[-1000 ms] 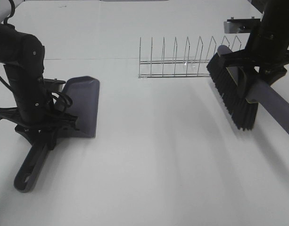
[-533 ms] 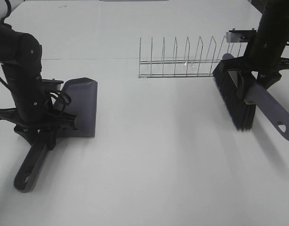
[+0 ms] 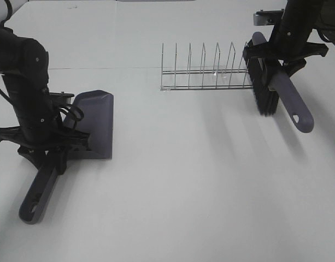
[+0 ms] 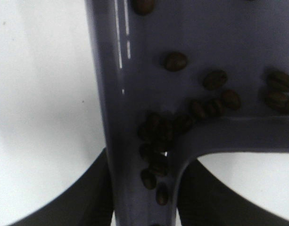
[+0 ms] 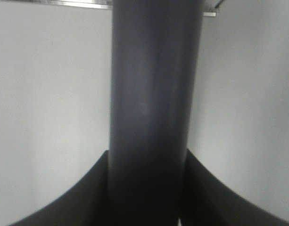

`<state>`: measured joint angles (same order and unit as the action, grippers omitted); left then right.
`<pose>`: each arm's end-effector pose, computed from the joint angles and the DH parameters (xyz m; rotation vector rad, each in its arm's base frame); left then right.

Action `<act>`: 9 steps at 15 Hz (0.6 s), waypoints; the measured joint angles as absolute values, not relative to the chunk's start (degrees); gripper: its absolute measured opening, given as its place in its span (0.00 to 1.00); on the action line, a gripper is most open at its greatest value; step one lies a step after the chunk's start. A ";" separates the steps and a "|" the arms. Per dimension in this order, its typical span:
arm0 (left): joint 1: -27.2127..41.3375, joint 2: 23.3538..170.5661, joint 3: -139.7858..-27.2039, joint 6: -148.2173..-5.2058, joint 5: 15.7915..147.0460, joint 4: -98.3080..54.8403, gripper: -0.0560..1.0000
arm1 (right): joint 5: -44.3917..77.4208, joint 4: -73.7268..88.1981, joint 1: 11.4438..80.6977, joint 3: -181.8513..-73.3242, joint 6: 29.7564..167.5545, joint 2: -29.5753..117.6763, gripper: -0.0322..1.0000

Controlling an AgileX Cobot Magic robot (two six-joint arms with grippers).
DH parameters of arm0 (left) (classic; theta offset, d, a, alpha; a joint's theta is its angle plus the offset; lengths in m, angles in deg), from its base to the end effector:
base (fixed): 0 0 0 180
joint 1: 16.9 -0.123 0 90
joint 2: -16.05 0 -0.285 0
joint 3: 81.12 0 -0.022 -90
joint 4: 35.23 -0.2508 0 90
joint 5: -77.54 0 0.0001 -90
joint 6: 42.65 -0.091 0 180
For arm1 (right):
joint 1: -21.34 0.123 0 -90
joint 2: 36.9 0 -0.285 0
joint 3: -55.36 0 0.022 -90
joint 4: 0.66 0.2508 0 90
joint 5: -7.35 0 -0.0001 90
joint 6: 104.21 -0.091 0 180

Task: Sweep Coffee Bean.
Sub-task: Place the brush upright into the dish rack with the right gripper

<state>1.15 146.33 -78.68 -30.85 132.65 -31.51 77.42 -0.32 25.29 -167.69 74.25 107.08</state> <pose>0.3513 -0.1196 0.0964 -0.1023 -2.9947 0.0206 0.4939 0.0346 0.1748 -0.0604 2.9843 0.0198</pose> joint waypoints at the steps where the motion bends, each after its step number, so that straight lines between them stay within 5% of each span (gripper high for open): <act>1: 1.15 146.33 -78.68 -30.85 132.65 -31.51 0.37 | 77.54 -0.32 25.29 -171.01 74.25 108.80 0.39; 9: 1.15 141.98 -78.68 -30.96 132.71 -31.05 0.37 | 77.42 4.10 24.89 -175.94 75.28 115.10 0.39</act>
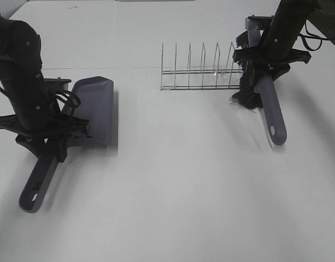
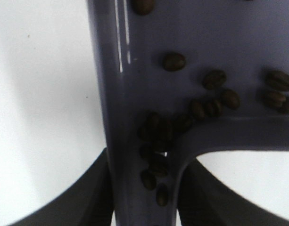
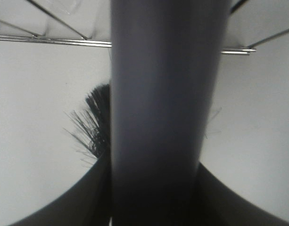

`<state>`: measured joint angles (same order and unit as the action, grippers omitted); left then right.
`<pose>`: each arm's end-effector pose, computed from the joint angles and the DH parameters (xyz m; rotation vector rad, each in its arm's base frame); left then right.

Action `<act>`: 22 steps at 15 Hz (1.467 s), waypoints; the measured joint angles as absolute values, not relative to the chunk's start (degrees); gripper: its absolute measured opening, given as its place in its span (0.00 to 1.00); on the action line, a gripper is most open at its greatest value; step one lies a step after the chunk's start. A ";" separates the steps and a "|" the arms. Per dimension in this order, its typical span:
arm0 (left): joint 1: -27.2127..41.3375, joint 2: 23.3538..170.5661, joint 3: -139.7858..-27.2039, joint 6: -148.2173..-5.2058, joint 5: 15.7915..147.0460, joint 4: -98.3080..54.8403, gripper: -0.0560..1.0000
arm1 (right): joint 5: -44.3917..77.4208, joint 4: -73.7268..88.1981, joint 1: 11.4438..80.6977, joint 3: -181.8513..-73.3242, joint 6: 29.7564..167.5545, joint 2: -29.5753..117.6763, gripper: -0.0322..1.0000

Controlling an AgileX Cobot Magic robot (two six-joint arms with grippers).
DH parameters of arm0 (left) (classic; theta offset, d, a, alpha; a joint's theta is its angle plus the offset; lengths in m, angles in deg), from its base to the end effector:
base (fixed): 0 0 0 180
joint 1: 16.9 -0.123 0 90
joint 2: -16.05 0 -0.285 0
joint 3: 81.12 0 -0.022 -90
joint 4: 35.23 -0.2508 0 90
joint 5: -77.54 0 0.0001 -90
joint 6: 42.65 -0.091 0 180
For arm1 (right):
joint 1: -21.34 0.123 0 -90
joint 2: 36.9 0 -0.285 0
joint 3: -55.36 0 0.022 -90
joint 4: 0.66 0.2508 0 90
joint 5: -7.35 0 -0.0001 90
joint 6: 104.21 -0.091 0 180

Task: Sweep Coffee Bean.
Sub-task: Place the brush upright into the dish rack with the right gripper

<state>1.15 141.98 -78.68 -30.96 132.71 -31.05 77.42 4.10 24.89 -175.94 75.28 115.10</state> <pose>0.3519 -0.1204 0.1247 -0.1034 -3.0645 0.0625 0.5153 0.0391 0.1423 -0.0462 2.9805 0.1283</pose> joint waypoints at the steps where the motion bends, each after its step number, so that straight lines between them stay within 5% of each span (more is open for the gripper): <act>1: 1.15 141.98 -78.68 -30.96 132.83 -31.05 0.37 | 77.42 3.98 24.89 -175.94 75.28 115.44 0.39; 7: 1.15 141.98 -78.68 -30.96 133.97 -31.05 0.37 | 77.42 1.52 24.95 -174.57 77.17 112.46 0.39; 14: 1.15 141.98 -78.68 -32.00 133.97 -31.05 0.37 | 77.08 1.06 25.01 -150.56 77.97 102.95 0.39; 22: 1.15 141.98 -78.68 -32.23 133.97 -31.05 0.37 | 78.34 -0.66 25.01 -167.52 77.97 110.80 0.39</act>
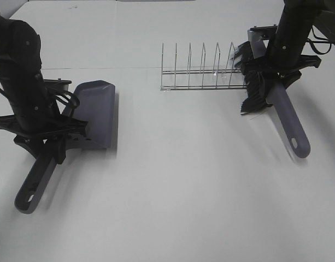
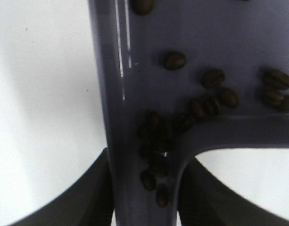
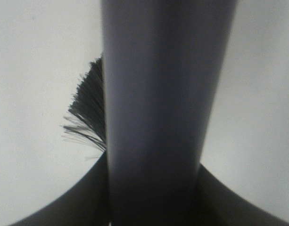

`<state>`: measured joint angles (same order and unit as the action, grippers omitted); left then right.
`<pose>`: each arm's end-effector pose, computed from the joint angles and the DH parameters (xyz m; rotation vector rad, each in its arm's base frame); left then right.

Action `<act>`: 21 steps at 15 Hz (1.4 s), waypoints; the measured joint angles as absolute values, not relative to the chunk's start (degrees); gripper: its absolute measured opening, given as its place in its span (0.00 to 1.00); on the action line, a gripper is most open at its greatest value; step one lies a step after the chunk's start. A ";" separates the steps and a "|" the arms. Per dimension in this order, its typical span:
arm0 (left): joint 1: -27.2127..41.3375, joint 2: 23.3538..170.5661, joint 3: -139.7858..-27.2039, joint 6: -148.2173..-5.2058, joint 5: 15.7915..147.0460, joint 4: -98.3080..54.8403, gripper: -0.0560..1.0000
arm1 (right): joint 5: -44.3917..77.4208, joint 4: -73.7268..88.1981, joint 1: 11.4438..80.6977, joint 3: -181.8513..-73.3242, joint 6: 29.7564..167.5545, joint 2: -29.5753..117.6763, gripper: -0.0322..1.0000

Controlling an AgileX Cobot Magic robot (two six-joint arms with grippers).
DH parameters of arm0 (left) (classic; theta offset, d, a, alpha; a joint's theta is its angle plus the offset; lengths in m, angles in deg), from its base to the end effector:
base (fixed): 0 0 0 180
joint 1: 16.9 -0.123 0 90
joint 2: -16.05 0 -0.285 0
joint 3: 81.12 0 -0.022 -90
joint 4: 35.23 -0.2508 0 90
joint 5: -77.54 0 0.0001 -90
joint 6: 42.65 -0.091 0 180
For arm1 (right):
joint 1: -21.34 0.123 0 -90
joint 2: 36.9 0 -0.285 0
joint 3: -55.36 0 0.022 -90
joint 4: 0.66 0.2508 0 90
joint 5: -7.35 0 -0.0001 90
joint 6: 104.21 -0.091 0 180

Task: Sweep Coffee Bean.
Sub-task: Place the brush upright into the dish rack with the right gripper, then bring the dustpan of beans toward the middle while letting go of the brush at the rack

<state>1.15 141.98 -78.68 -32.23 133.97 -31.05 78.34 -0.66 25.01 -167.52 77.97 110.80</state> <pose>0.3500 -0.1199 0.1248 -0.1374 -3.0423 0.0559 0.4945 0.0317 0.1416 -0.1566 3.0645 0.0015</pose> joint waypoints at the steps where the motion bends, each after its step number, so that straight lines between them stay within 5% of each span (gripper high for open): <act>1: 1.15 141.98 -78.68 -32.23 133.97 -31.05 0.37 | 78.34 -0.66 25.01 -173.13 77.97 114.47 0.39; 13: 1.15 141.98 -78.68 -32.23 133.97 -30.82 0.37 | 78.34 -0.37 25.01 -176.97 77.91 116.53 0.39; 16: 1.15 141.98 -78.68 -32.23 133.97 -30.82 0.37 | 77.94 -0.20 25.01 -176.97 77.97 115.44 0.72; 21: 1.15 141.98 -78.68 -32.23 134.09 -30.82 0.37 | 77.08 -0.66 25.01 -176.97 78.03 112.58 0.80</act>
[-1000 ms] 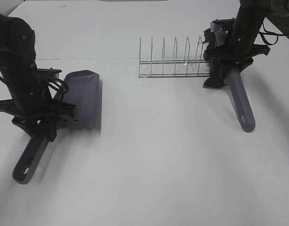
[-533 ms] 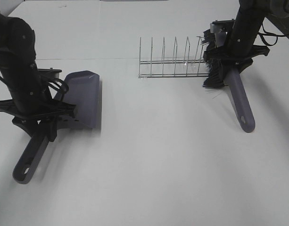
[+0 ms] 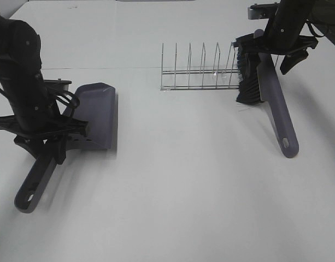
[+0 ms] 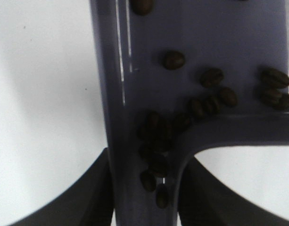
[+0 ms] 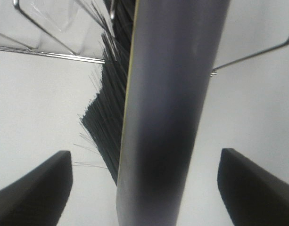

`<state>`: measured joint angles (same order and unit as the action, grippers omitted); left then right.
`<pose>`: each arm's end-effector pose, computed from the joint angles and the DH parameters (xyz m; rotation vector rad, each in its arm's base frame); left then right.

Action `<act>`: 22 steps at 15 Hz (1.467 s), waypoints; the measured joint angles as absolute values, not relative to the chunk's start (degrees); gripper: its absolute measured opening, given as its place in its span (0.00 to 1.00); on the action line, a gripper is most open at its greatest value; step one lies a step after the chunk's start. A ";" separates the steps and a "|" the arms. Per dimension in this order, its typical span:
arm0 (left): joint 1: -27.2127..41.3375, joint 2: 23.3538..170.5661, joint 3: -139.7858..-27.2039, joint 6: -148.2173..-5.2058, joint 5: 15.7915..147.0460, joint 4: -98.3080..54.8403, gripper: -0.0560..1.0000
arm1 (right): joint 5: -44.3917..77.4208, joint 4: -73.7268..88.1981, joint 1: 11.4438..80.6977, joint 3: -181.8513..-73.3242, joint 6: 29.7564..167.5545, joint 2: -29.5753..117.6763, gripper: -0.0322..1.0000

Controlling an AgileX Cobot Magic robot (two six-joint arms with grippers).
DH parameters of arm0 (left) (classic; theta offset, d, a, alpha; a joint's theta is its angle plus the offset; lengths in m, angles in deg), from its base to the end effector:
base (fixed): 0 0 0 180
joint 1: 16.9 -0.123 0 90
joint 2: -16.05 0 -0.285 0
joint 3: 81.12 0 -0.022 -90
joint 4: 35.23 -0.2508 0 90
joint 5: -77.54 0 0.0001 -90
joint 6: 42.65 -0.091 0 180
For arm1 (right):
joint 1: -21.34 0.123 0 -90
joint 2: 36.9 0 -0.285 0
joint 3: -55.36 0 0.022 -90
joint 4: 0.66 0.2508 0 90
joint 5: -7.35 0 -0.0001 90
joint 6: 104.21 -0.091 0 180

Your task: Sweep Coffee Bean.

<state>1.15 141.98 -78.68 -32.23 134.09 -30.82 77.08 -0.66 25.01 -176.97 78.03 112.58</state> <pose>0.3498 -0.1201 0.1249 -0.1338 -3.0395 0.0599 0.5166 0.0331 0.1697 -0.1502 2.9087 0.0042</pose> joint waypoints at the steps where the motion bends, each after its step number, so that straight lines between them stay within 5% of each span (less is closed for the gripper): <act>1: 1.15 141.98 -78.68 -32.23 134.14 -30.82 0.37 | 77.19 -0.66 25.01 -176.97 78.03 112.00 0.80; 13: 1.15 143.52 -78.68 -29.42 126.92 -28.93 0.37 | 77.36 4.10 25.01 -175.65 79.17 87.77 0.78; 17: 1.15 143.52 -78.68 -28.90 126.75 -29.16 0.69 | 77.36 4.27 25.01 -165.34 80.38 78.66 0.78; 22: 1.15 137.45 -78.68 -28.90 126.87 -31.34 0.73 | 77.31 4.33 25.01 -145.34 82.78 64.16 0.78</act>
<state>1.15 137.45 -78.68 -28.90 126.87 -31.34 77.31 4.33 25.01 -145.34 82.78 64.16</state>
